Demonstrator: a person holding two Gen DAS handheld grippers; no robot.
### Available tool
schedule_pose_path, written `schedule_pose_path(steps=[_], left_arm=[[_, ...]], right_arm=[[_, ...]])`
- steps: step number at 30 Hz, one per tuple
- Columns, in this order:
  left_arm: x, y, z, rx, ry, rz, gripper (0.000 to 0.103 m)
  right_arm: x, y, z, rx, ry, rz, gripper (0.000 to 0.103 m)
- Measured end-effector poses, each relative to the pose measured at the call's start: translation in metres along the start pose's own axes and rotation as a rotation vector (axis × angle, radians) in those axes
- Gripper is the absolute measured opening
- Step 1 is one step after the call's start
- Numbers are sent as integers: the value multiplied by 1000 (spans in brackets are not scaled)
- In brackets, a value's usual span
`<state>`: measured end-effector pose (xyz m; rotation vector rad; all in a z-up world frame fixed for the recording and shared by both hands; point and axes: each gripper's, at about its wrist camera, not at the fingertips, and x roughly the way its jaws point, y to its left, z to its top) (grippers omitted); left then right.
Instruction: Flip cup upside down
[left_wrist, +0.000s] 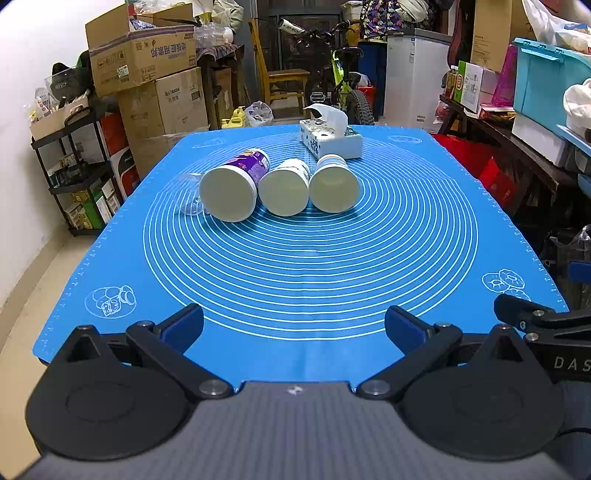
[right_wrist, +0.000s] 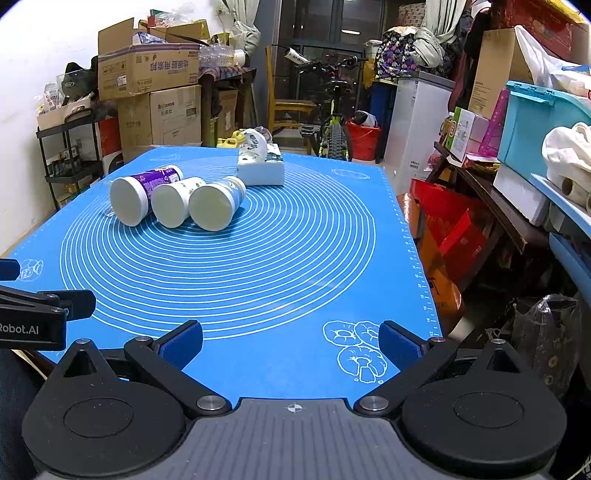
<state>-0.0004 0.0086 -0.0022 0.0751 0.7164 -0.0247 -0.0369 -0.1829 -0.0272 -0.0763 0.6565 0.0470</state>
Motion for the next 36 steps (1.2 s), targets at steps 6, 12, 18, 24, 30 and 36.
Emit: schedule_pose_path(steps=[6,12,18,24,30,36], left_arm=[[-2,-1,0,2,1,-2,103],[-2,-2,-1,2,0,-1,103],[-2,-2,0,4,0,-5,103],[-2,-3,-1,7,0,-4,103],[-2,-3,-1,5,0,-4,103],[-2,-3,-1,8,1,-3,103]], right_arm=[[2,0,-3,2,13,-1,101],[2,-1,-4,1,11,1,101],[1,-1,-4,1,11,0,101],[2,-1,-4,1,10,2,101],[1,-1,-4,3,11,2,101],[1,-3,-3,10,10,5,101]])
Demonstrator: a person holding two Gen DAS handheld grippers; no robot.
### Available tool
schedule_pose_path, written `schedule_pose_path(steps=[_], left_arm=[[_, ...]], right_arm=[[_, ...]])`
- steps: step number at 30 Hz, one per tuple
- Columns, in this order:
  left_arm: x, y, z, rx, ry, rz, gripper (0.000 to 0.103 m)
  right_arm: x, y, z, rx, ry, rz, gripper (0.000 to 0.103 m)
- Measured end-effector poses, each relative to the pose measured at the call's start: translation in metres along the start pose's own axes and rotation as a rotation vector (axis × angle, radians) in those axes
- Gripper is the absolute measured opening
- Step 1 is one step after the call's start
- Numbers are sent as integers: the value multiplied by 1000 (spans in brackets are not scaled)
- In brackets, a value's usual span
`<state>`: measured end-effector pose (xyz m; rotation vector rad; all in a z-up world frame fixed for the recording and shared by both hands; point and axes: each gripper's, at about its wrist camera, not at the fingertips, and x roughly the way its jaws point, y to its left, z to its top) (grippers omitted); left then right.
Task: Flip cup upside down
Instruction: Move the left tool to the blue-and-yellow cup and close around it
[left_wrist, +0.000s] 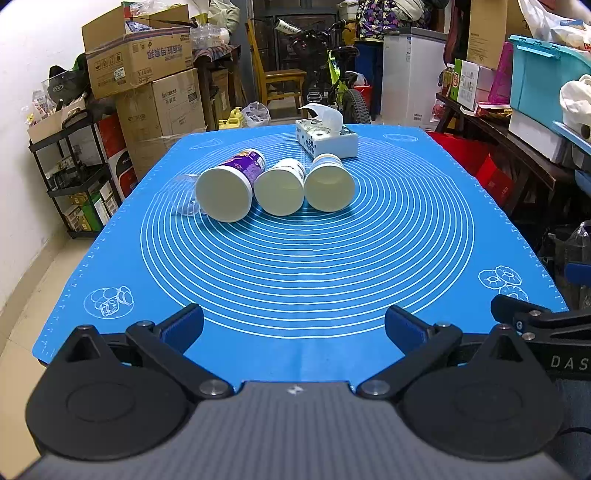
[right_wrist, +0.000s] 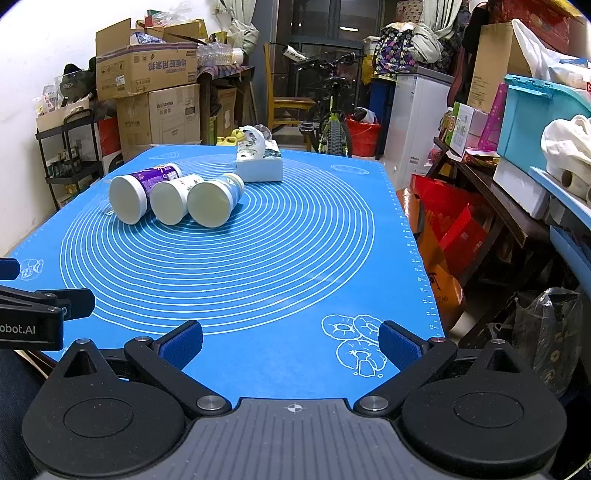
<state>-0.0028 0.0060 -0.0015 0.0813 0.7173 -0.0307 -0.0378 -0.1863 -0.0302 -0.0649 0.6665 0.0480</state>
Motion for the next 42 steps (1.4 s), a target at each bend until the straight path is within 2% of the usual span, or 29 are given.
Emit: schedule_pose_path(steps=[12,21,24,28,31,35,42], left_arm=[[7,-12,2,25,-1,-7,103],[28,-29,28,50,-65,7,103],[43,-32,41,48,-89,10,103],[72,-38,59,48,-82,2,103],[89,-44,68,39,-122,-18,103],[110,-58,81,75,-159,-19,103],[152,-78,102,100,-171,52,103]], right_arm=[[7,-9,3,12,-11,6,101],[29,-35,25,30,-57,-49,101],[39,-46,34,32,-68,-62,101],[58,-62,47,47,-70,-93,101],[73,-75,55,60,-63,-103,101],[94,-88,62,60,-41,-104,101],[123,-100,68,88,-12,-92,101]])
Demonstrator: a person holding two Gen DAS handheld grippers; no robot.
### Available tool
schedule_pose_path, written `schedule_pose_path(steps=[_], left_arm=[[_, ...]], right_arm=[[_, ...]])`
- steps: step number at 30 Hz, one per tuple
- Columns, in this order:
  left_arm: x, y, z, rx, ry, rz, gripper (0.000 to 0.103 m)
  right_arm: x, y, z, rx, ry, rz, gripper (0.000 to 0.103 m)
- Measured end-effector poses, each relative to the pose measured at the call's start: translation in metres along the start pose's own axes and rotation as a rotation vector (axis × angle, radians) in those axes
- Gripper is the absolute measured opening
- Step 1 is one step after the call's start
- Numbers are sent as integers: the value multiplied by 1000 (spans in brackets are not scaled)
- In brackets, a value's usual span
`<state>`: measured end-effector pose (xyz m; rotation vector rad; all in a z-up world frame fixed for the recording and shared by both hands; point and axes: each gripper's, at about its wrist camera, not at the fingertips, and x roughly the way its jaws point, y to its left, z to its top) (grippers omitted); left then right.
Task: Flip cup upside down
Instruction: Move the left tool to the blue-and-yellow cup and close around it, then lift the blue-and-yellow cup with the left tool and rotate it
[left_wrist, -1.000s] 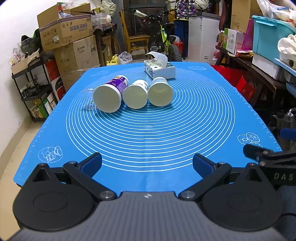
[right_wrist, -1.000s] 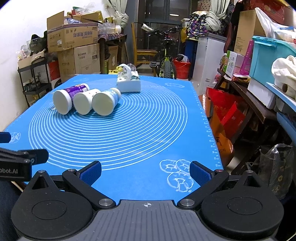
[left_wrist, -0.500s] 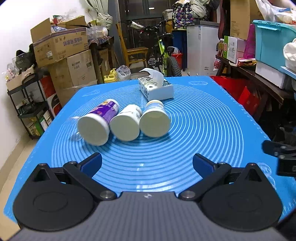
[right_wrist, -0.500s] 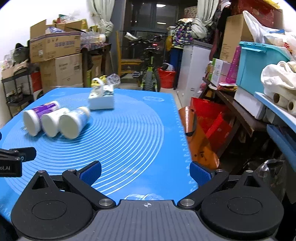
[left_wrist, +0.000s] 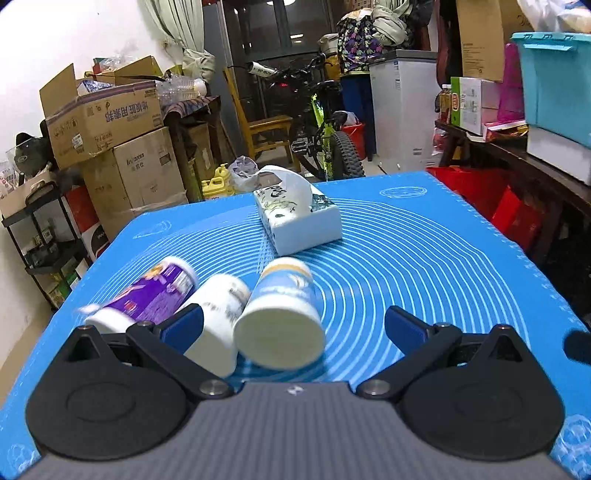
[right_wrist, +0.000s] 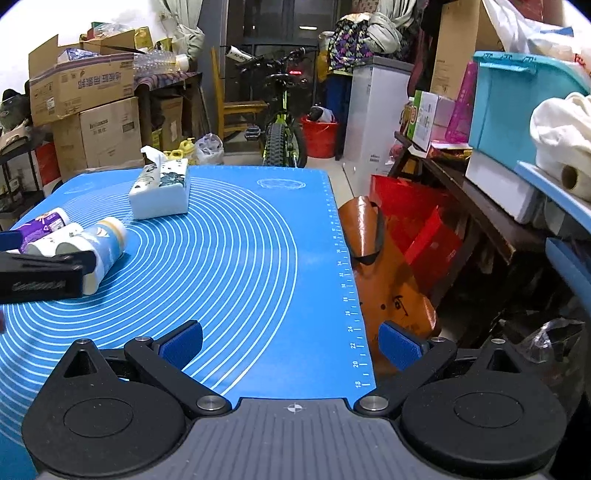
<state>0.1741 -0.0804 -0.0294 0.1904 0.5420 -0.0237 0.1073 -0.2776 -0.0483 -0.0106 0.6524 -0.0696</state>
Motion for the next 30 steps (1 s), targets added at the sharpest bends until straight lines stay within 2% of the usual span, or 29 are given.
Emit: schedule_pose_path(steps=[7,8,9,20,23,25,30], left_arm=[[36,-13,5,28,57,21,101],[38,-13,4,26,58,27,98],[40,-14,4,25,62,26,91],[57,-9,5,3,110,63,91],[59,-8,5,9,116,85,79],[57,-8,5,15,112,92,67],[53,-5,7,-6,113,74,64]], right_arm=[[21,-3,0,23,19,15,101],[23,-3,-1,29,23,17,101],[26,-4,-1,35,27,20,101],[35,-1,-5,37,41,20,101],[35,-2,-5,39,41,19,101],[35,-3,-6,43,40,16,101],[33,-4,-5,53,41,12,101]])
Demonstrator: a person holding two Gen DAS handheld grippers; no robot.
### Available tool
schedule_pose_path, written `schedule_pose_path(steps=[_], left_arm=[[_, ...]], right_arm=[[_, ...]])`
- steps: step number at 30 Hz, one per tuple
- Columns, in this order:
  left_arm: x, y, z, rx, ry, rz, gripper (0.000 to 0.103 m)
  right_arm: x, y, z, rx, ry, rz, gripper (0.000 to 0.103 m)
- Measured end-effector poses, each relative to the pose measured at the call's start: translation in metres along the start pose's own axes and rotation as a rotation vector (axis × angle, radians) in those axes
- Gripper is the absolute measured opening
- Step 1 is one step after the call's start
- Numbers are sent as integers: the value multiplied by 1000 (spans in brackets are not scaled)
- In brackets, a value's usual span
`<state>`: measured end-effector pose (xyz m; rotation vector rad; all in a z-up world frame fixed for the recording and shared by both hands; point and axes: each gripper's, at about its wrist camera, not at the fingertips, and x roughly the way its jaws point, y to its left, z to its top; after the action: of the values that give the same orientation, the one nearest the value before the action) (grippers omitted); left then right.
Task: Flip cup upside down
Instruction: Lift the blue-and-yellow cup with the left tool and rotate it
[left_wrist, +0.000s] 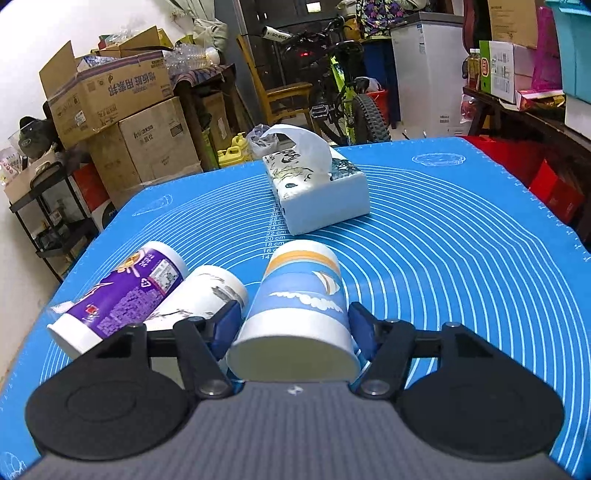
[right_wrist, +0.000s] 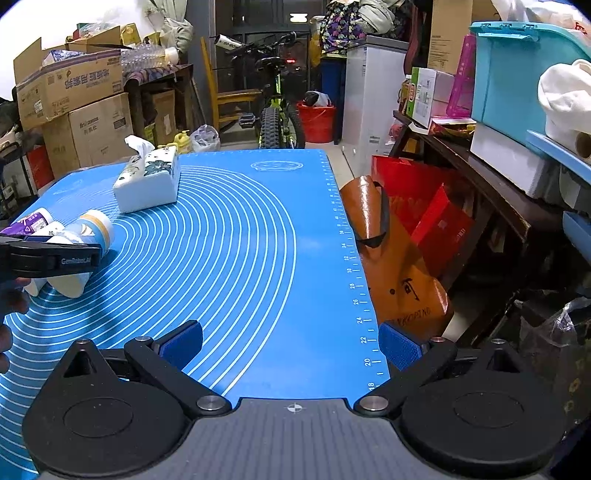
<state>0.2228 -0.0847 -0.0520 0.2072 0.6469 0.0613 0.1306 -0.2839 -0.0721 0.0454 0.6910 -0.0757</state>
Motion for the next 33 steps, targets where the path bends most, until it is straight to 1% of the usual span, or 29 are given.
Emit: schedule_pose_path(steps=[1,6,13,18,22,28,31,33], left_arm=[[-2,0,-1,0,-6,-1,63],[-8,-3,-4,22,-13,0,63],[-28,1,-4,22,-21,-35,63],[-55,10,-10,0,18,-106,63],[-84,14,-25,25,35,-148,63],[-107,23,-51,-3,129,-224,63],[-113,20,-62,12,137,-224,63],[-115,17,-68,8,148,-236,63]], right_arm=[[0,0,0,1,-1,0,101],[-3,0,0,1,-4,-5,101],[-8,-2,1,7,-4,-4,101],[-19,-1,-3,26,-10,10,101],[-29,0,-9,43,4,25,101],[-49,7,-26,36,14,37,101],[-57,12,-36,22,28,40,101],[-62,15,-41,15,36,40,101]])
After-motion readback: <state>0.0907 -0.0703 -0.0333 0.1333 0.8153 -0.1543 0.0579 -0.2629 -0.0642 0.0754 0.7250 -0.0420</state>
